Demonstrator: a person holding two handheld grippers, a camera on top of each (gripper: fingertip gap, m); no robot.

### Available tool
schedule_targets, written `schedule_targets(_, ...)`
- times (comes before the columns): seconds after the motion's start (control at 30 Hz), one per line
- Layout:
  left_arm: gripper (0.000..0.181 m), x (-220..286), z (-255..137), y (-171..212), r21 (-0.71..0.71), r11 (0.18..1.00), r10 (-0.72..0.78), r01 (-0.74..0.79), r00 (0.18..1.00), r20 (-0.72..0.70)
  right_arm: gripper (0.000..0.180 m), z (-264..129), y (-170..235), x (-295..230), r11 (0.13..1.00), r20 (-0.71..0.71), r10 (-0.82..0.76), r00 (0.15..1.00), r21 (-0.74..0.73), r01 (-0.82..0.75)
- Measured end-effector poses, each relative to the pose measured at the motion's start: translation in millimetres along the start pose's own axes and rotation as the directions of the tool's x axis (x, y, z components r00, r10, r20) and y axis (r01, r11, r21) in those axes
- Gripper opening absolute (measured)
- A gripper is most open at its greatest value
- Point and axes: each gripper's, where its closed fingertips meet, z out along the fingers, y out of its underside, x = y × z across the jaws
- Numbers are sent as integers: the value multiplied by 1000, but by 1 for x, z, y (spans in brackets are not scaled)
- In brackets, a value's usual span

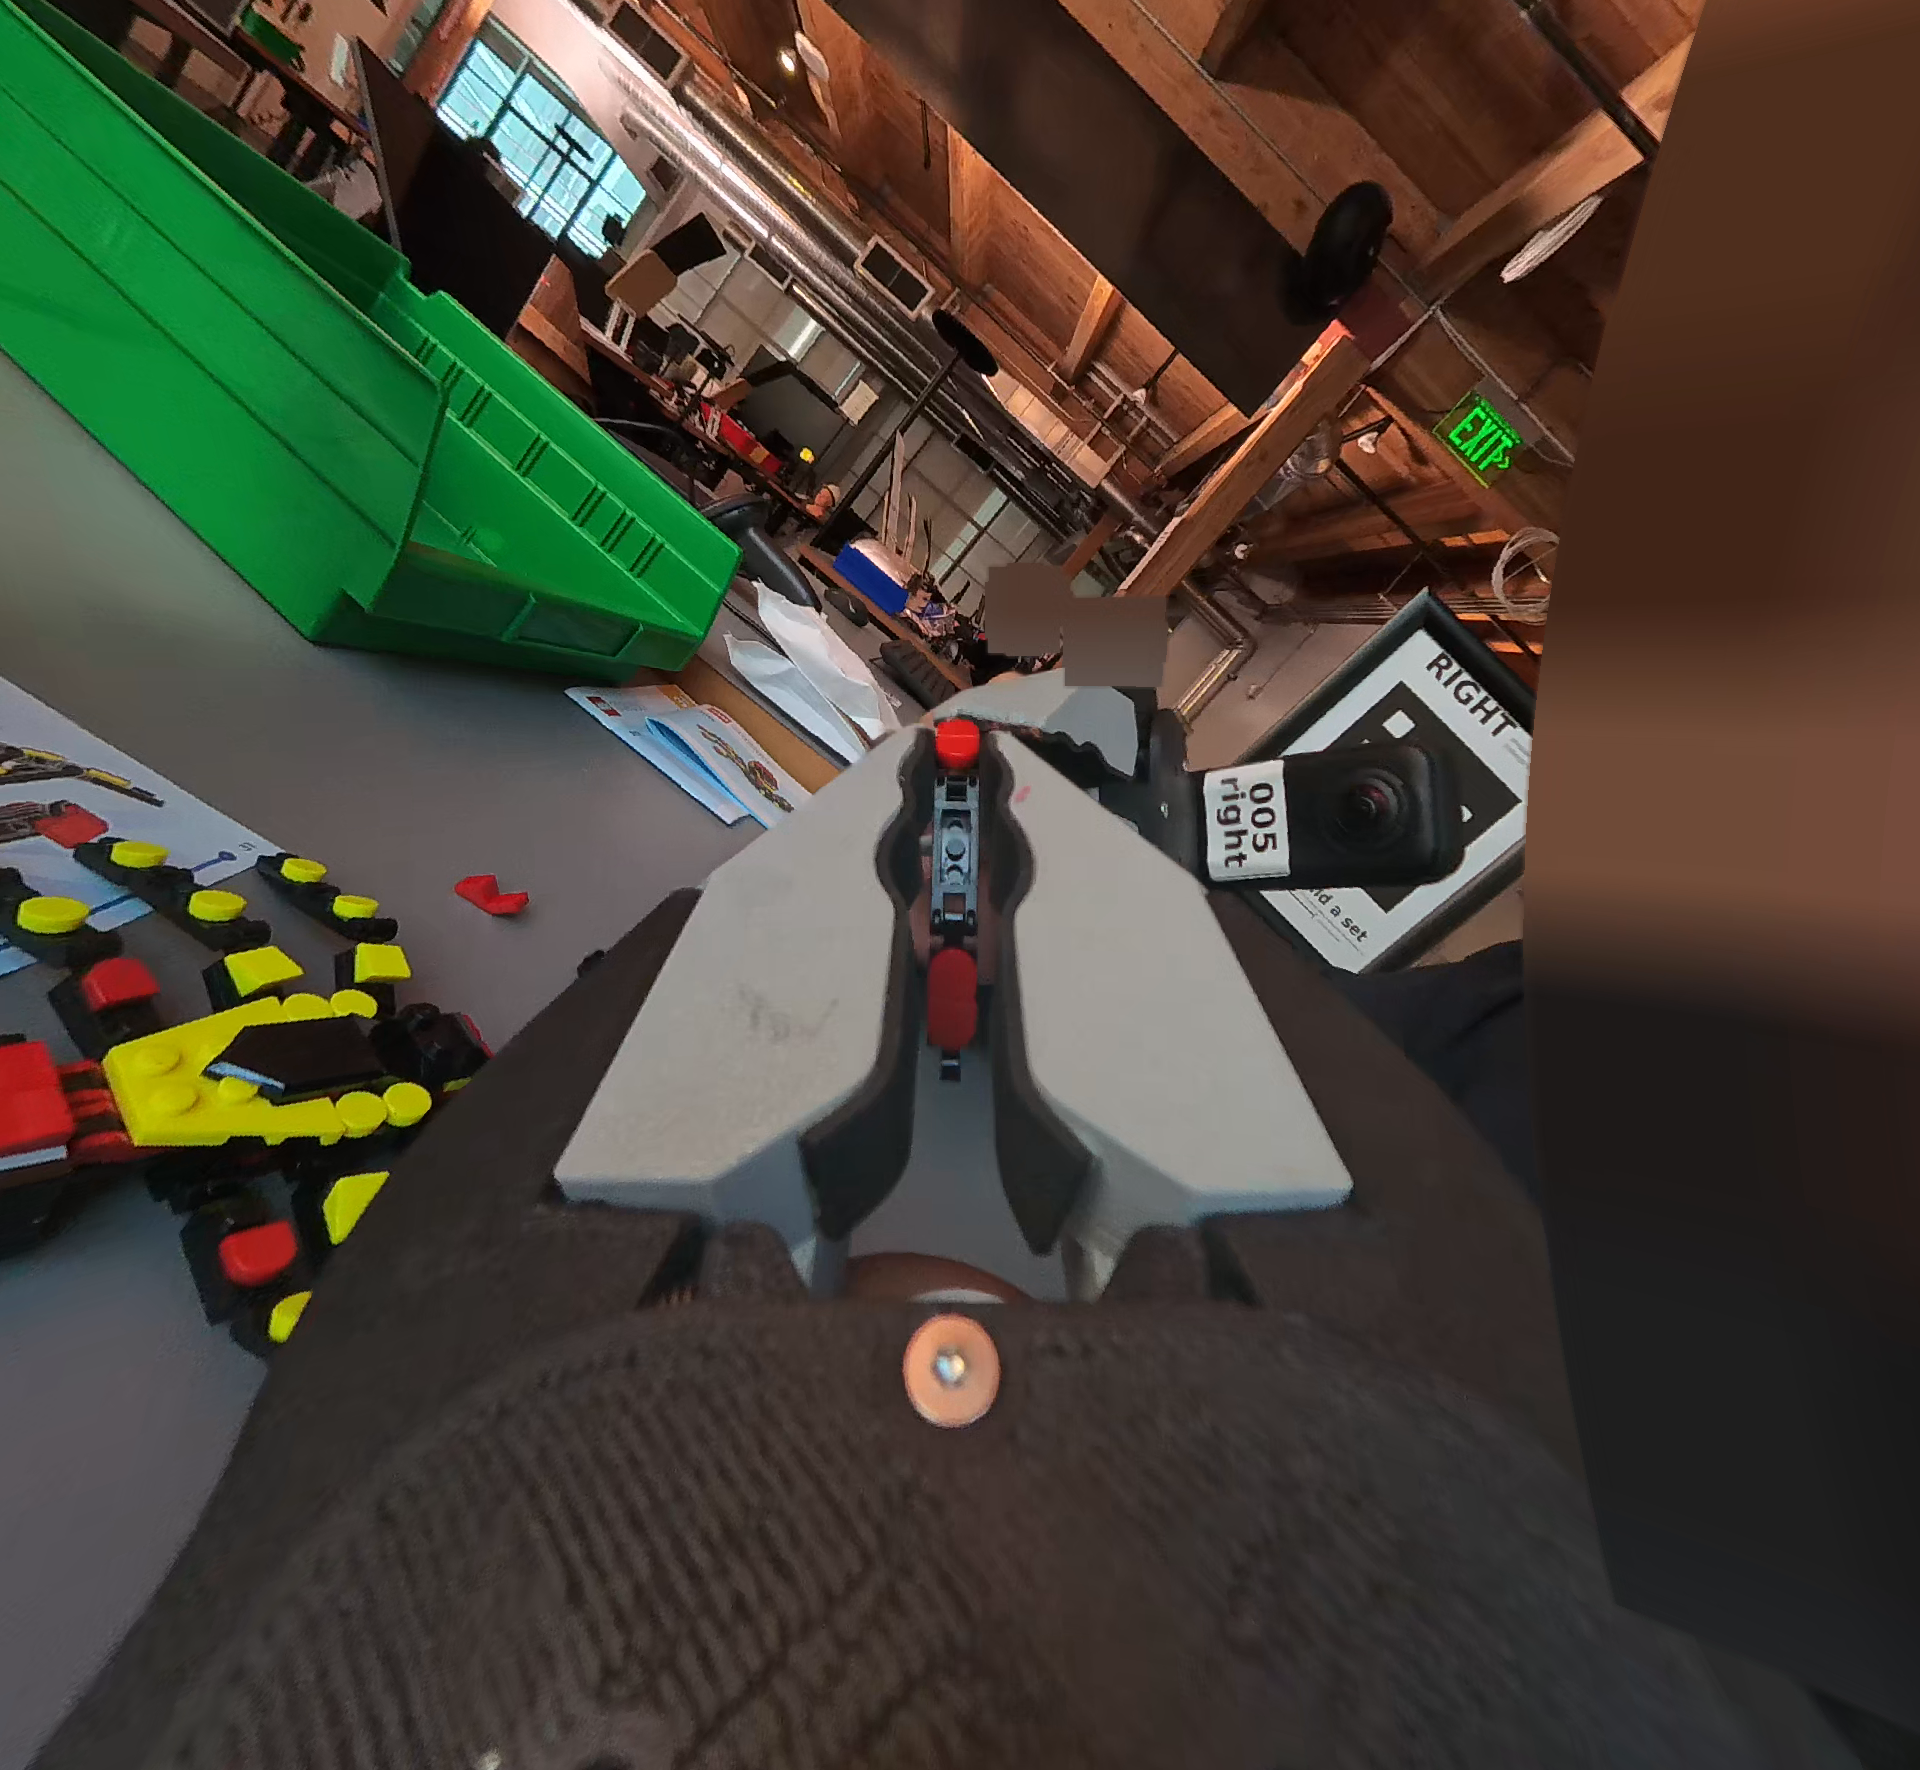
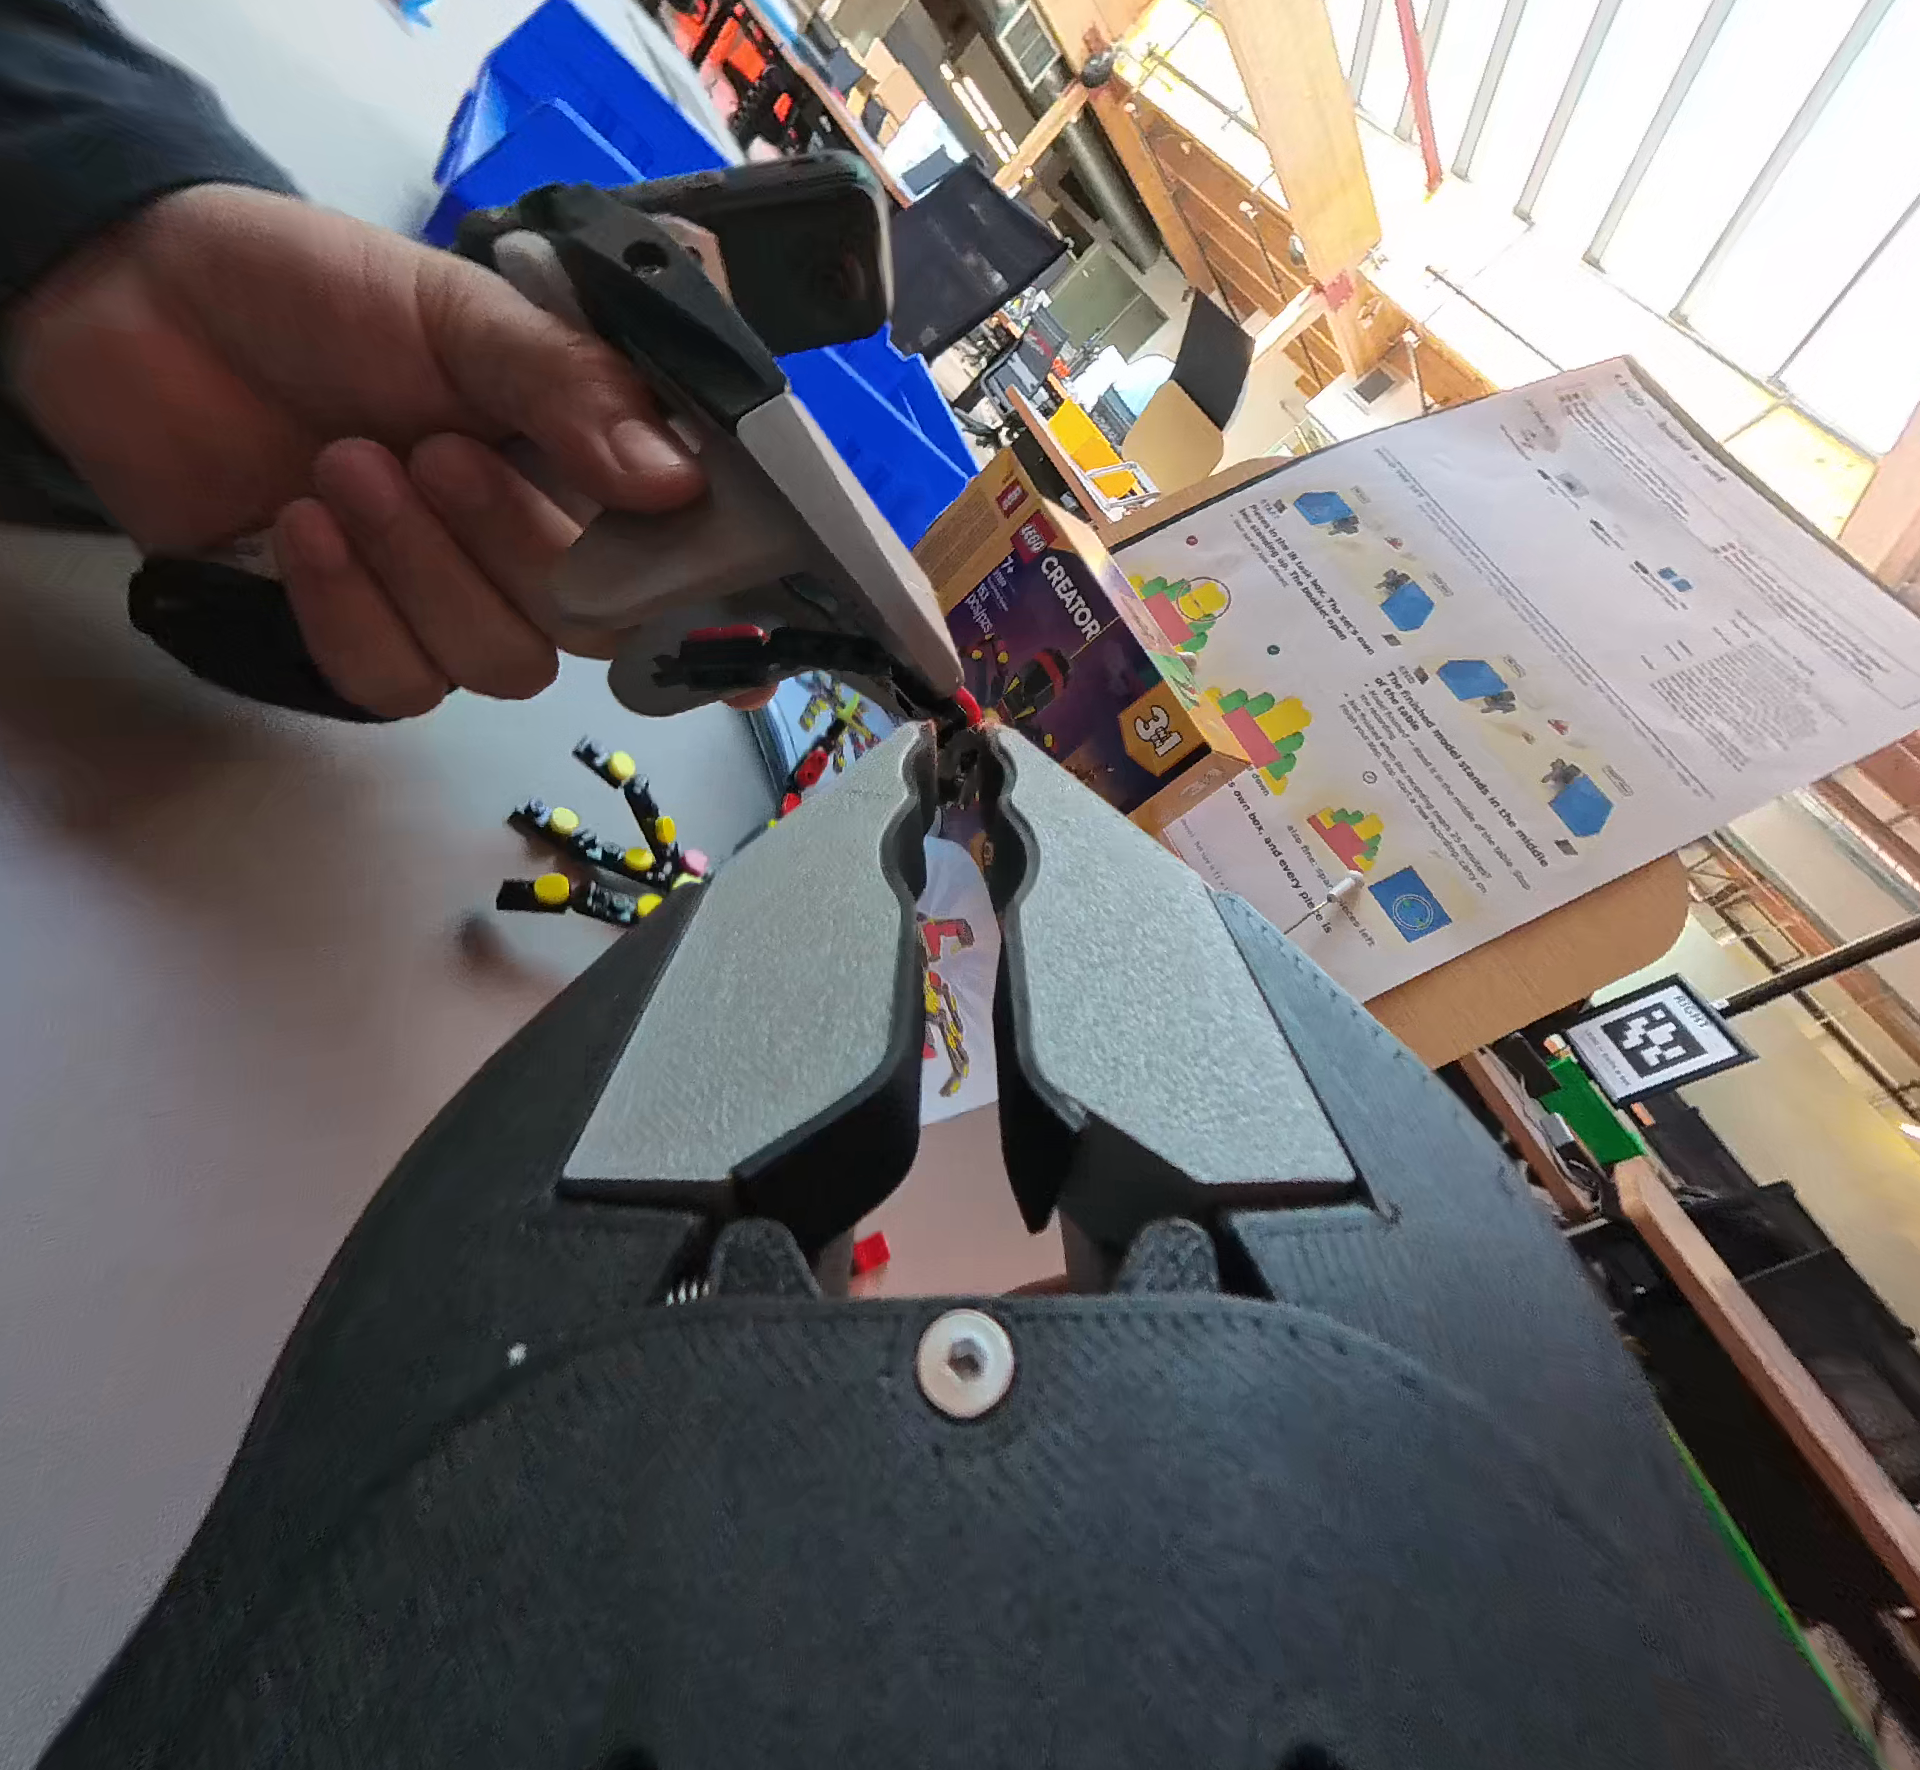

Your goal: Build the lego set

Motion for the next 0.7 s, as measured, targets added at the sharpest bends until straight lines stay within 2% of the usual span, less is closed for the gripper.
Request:
schedule_targets(0.1, 5, 6, -1, -6, 54, 999, 3, -2, 1000, -18, 4, 1, -7, 5, 995, -6, 95, 995, 29, -95)
schedule_targets(0.3, 5, 6, -3, -10, 150, 978, -136, 148, 987, -89, 4, 3, -9, 5, 995, -38, 99, 994, 16, -99)
schedule_targets(0.4, 4, 3, -4, -11, 122, 987, -94, 100, 994, -61, 4, 6, -7, 4, 996, -53, 91, 994, 8, -90)
schedule_targets(0.53, 4, 4, -1, -9, 92, 989, -108, 115, 991, -85, 4, 3, -7, 5, 997, -36, 68, 997, 21, -68)
schedule_targets(0.7, 5, 2, 2, -4, 6, 999, 44, -44, 999, -24, 4, -2, -2, 6, 997, 6, 64, 998, 37, -64)
